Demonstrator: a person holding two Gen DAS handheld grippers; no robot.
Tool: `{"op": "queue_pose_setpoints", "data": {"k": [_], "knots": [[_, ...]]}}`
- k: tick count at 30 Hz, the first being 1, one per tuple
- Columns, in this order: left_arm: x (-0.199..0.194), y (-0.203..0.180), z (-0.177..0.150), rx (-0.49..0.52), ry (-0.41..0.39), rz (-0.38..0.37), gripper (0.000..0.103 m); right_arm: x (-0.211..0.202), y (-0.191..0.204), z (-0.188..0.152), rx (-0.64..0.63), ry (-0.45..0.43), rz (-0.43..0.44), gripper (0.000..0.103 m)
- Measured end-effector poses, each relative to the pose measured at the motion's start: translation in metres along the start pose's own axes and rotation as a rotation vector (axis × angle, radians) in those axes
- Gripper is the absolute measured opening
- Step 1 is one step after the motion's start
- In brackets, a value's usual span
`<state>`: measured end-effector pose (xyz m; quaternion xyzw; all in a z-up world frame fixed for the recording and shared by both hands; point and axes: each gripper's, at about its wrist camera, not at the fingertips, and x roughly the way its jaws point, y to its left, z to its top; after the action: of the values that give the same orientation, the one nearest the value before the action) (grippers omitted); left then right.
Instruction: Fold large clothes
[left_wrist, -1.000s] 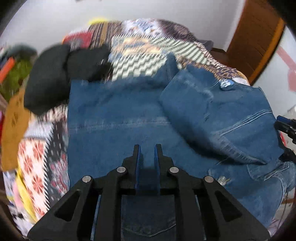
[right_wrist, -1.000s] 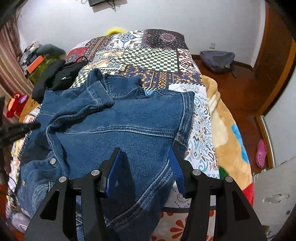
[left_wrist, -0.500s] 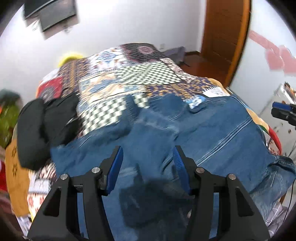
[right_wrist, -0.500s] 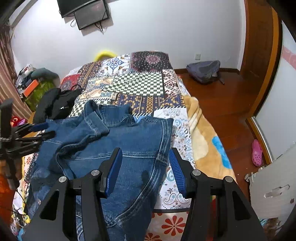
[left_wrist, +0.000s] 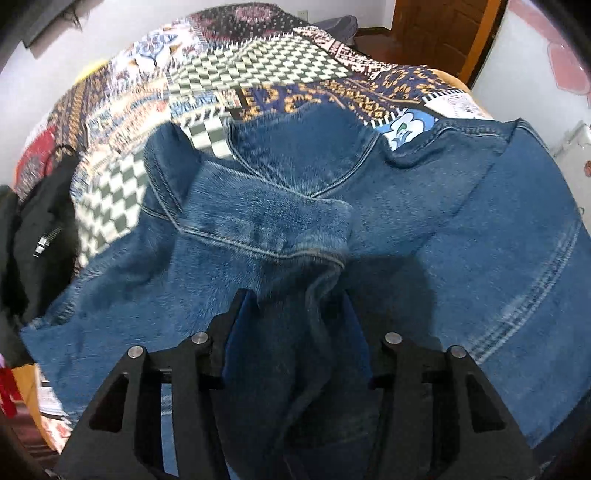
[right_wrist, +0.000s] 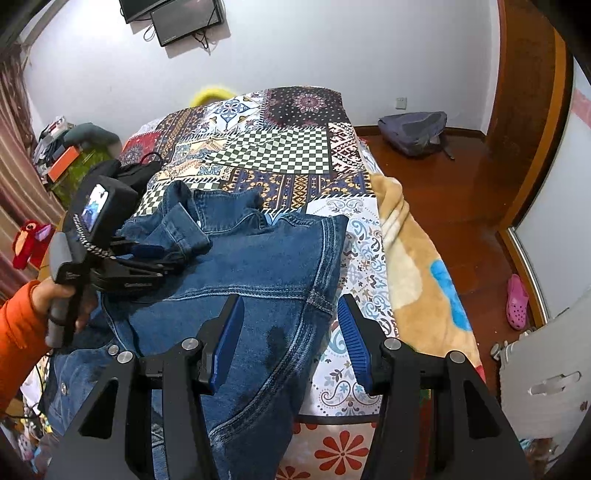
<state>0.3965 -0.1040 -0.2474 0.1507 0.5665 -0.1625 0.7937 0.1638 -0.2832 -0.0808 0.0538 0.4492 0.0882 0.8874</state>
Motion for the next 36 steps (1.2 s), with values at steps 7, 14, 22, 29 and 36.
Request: {"op": "queue_pose_setpoints", "data": {"k": [7,14,22,29,36], "knots": [[-0.002,-0.013,0.0,0.047,-0.036,0.04,0.018,0.008,-0.003,-0.001,0.029,0.016,0.026,0.049],[-0.041,0.005,-0.007,-0.003,-0.092,-0.004,0.008,-0.008,0.004,0.001,0.006,-0.01,0.016,0.049],[-0.135,0.054,-0.03,-0.125,-0.29,-0.051,0.006,-0.019,0.017,0.005,-0.011,-0.037,0.007,0.049],[-0.179,0.087,-0.076,-0.193,-0.389,-0.046,0.005,-0.021,0.038,0.011,-0.043,-0.049,0.01,0.049],[-0.174,0.118,-0.128,-0.281,-0.396,-0.025,0.005,-0.02,0.065,0.014,-0.089,-0.044,0.014,0.049]]}}
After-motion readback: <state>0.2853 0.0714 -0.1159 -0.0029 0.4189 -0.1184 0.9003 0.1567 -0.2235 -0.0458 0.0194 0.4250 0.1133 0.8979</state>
